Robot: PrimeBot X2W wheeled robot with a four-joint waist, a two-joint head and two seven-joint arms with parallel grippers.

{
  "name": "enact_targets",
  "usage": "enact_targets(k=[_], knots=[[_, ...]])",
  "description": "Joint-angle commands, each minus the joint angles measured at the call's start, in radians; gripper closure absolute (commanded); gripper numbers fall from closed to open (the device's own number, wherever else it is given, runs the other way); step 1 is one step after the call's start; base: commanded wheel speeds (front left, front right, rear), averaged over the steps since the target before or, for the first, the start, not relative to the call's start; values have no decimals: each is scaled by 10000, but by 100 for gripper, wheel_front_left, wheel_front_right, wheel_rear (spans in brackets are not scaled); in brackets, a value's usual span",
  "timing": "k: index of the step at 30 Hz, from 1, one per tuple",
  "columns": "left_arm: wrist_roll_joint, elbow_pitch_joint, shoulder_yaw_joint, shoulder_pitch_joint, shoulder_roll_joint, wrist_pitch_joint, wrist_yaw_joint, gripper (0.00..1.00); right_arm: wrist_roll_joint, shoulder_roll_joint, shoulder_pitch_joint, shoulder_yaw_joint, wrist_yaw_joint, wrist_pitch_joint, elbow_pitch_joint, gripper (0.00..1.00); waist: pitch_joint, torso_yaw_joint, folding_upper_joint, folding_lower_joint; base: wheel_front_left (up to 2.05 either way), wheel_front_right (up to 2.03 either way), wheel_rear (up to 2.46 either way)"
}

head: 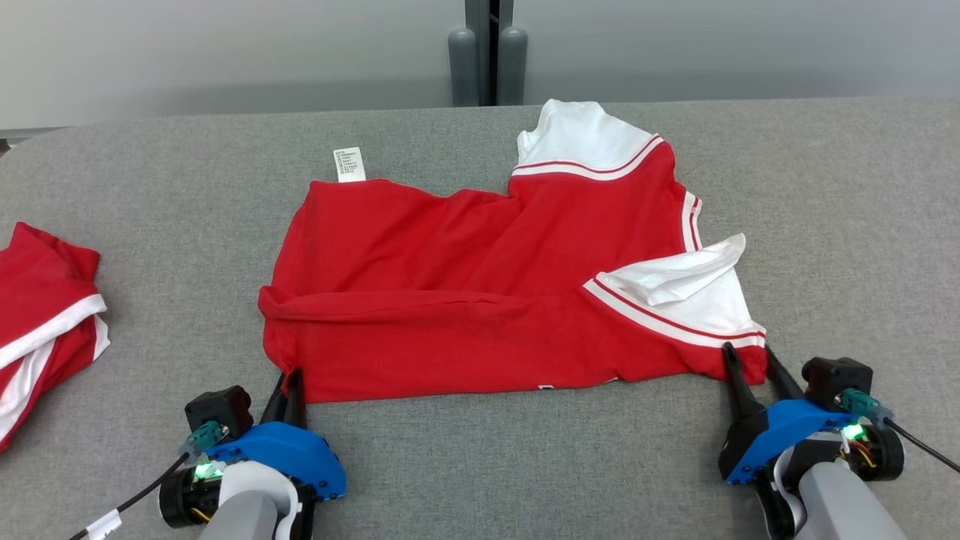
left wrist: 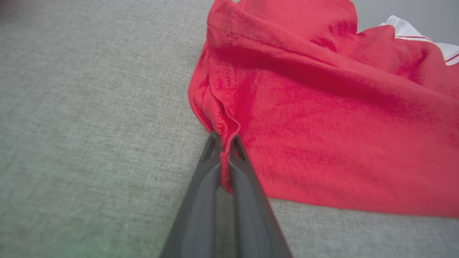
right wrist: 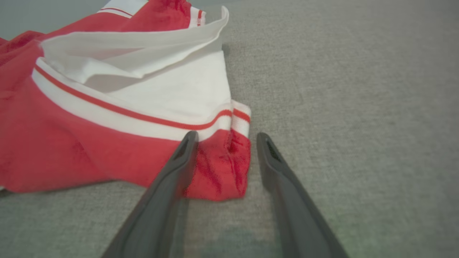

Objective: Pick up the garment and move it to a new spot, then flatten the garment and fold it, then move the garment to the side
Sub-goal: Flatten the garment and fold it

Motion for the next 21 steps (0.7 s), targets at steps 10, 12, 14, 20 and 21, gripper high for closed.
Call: enact_targets(k=[10, 12, 14, 20, 21], knots=[[363, -891, 507, 252, -2, 154, -89, 100, 1038, -301, -556, 443, -1, 58, -68, 100, -535, 104, 3, 1, 0, 0, 0], [499, -1299, 691, 171, 89, 147, -123, 100, 1391, -403, -664, 491, -1, 58, -292, 100, -757, 102, 3, 1, 0, 0, 0], [655, -1684, 848, 123, 198, 138, -137, 100, 1684, -572, -761, 616, -1, 58, -421, 100, -1037, 116, 3, 1, 0, 0, 0], [1007, -2269, 1154, 343, 403, 140, -219, 100, 2647, -982, -820, 1092, -4, 59, -338, 100, -2000, 135, 3, 1, 0, 0, 0], [1054, -2250, 1178, 442, 430, 140, -222, 100, 2777, -1034, -732, 1193, -6, 59, -306, 100, -2144, 134, 3, 1, 0, 0, 0]])
